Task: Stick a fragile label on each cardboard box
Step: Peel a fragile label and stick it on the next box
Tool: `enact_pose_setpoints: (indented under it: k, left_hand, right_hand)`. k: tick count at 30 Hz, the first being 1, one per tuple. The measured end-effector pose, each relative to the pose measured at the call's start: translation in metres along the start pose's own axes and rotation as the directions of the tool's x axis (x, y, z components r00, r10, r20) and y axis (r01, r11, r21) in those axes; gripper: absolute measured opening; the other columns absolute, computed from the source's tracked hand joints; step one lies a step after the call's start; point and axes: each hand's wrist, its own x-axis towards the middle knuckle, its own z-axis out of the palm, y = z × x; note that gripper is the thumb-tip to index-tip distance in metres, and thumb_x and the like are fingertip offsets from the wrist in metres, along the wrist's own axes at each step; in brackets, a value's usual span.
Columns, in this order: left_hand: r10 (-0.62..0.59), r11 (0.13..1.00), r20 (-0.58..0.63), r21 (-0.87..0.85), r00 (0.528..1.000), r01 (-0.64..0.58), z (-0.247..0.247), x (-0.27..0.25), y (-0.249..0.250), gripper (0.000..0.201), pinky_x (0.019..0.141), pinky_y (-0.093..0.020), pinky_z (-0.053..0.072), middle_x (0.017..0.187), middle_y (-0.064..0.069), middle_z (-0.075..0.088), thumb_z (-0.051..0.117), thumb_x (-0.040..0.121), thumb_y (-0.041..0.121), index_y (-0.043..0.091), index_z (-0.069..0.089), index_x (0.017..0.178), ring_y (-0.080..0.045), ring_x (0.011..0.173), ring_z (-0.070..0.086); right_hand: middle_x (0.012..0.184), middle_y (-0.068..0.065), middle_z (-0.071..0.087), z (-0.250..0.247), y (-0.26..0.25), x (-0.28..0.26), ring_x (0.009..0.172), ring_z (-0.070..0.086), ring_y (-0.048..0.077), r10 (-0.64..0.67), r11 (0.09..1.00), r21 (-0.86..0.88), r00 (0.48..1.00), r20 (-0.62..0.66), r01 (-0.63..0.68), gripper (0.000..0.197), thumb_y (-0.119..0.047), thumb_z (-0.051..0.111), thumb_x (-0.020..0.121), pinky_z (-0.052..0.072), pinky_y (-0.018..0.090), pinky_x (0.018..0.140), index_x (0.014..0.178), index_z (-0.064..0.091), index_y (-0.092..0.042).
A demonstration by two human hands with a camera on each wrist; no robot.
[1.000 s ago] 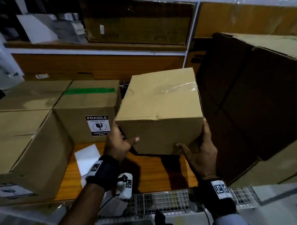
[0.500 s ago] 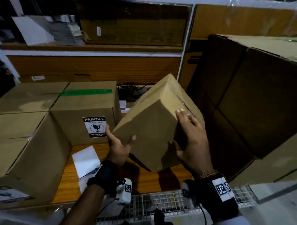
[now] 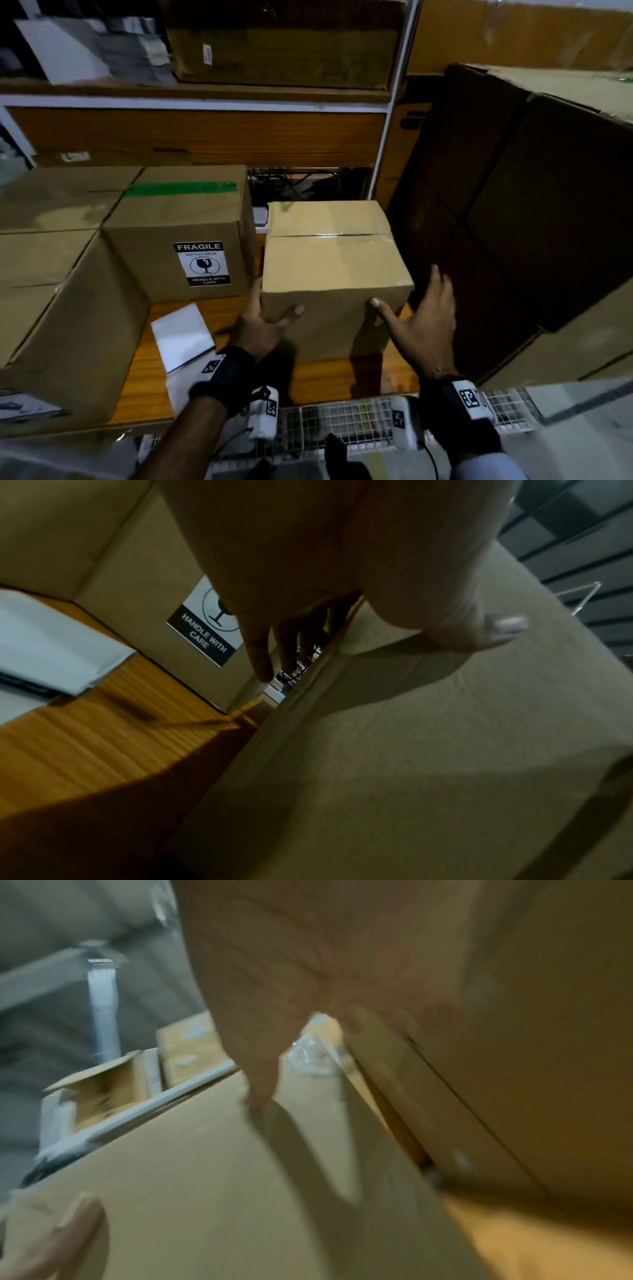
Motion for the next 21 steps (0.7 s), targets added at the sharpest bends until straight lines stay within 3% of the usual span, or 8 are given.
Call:
enact_pose_setpoints:
  k: [3, 5, 7, 11, 13, 15, 16, 21]
  left_hand:
    - [0.036, 0.999, 0.026, -0.032, 0.999, -0.035, 0.002, 0.000, 0.009, 0.084, 0.102, -0.042, 0.055, 0.124, 0.012, 0.070, 0.085, 0.068, 0.052, 0.038, 0.046, 0.141, -0.008, 0.116, 0.065]
    - [0.042, 0.998, 0.007, -0.056, 0.999, -0.041, 0.003, 0.002, 0.017, 0.094, 0.100, -0.045, 0.056, 0.126, 0.009, 0.069, 0.085, 0.062, 0.068, 0.038, 0.042, 0.141, -0.010, 0.116, 0.067]
    - [0.070, 0.994, -0.044, -0.084, 0.997, -0.073, 0.002, 0.006, 0.028, 0.099, 0.095, -0.047, 0.059, 0.126, 0.006, 0.069, 0.077, 0.062, 0.081, 0.033, 0.037, 0.139, -0.012, 0.110, 0.069]
    - [0.125, 0.991, -0.092, -0.027, 0.988, -0.128, -0.003, 0.015, 0.056, 0.075, 0.090, -0.044, 0.059, 0.124, 0.011, 0.069, 0.070, 0.082, 0.070, 0.032, 0.034, 0.135, -0.010, 0.104, 0.070]
    - [0.156, 0.988, -0.108, 0.010, 0.982, -0.156, -0.001, 0.017, 0.064, 0.058, 0.087, -0.029, 0.058, 0.119, 0.013, 0.068, 0.068, 0.092, 0.052, 0.032, 0.035, 0.135, -0.001, 0.102, 0.067]
    - [0.191, 0.981, -0.107, 0.040, 0.976, -0.187, 0.000, 0.016, 0.068, 0.046, 0.074, -0.008, 0.050, 0.113, 0.019, 0.064, 0.063, 0.099, 0.040, 0.032, 0.036, 0.135, 0.012, 0.096, 0.060]
    - [0.205, 0.978, -0.099, 0.052, 0.974, -0.200, 0.000, 0.016, 0.068, 0.044, 0.070, -0.004, 0.047, 0.111, 0.022, 0.063, 0.061, 0.100, 0.040, 0.033, 0.036, 0.135, 0.014, 0.095, 0.060]
    - [0.185, 0.981, -0.050, 0.071, 0.982, -0.181, -0.001, 0.022, 0.057, 0.045, 0.076, -0.011, 0.049, 0.116, 0.023, 0.060, 0.055, 0.101, 0.047, 0.038, 0.034, 0.140, 0.006, 0.103, 0.061]
  right_hand:
    - [0.151, 0.006, 0.053, 0.013, 0.009, 0.000, 0.138, 0.052, 0.027, 0.051, 0.962, 0.253, 0.977, 0.206, -0.104, 0.098, -0.059, 0.078, 0.081, 0.050, 0.045, 0.108, 0.157, 0.028, -0.023]
    - [0.142, 0.002, 0.060, 0.017, 0.009, 0.001, 0.131, 0.058, 0.023, -0.008, 0.968, 0.247, 0.982, 0.188, -0.039, 0.085, -0.046, 0.083, 0.083, 0.054, 0.040, 0.102, 0.151, 0.036, -0.025]
    - [0.145, 0.002, 0.057, 0.011, 0.006, 0.003, 0.132, 0.055, 0.021, -0.052, 0.971, 0.237, 0.993, 0.105, 0.026, 0.089, -0.038, 0.086, 0.082, 0.052, 0.042, 0.104, 0.153, 0.033, -0.031]
    - [0.142, -0.001, 0.049, -0.007, -0.009, 0.011, 0.126, 0.047, 0.012, -0.136, 0.945, 0.288, 0.987, -0.091, 0.156, 0.091, -0.033, 0.087, 0.080, 0.048, 0.042, 0.106, 0.153, 0.032, -0.033]
    - [0.137, -0.006, 0.044, -0.015, -0.020, 0.014, 0.124, 0.048, 0.012, -0.158, 0.927, 0.321, 0.979, -0.127, 0.192, 0.087, -0.034, 0.086, 0.081, 0.047, 0.039, 0.106, 0.151, 0.034, -0.033]
    - [0.135, -0.007, 0.042, -0.021, -0.029, 0.014, 0.122, 0.047, 0.008, -0.170, 0.928, 0.318, 0.980, -0.103, 0.194, 0.082, -0.036, 0.084, 0.082, 0.044, 0.035, 0.108, 0.150, 0.038, -0.038]
    - [0.136, -0.005, 0.043, -0.024, -0.031, 0.015, 0.124, 0.046, 0.008, -0.183, 0.934, 0.300, 0.981, -0.067, 0.194, 0.080, -0.037, 0.083, 0.084, 0.042, 0.034, 0.110, 0.150, 0.039, -0.041]
    - [0.164, -0.004, 0.037, -0.025, -0.023, 0.027, 0.152, 0.030, 0.019, -0.292, 0.948, 0.164, 0.948, 0.123, 0.271, 0.087, -0.047, 0.075, 0.090, 0.034, 0.048, 0.121, 0.162, 0.028, -0.037]
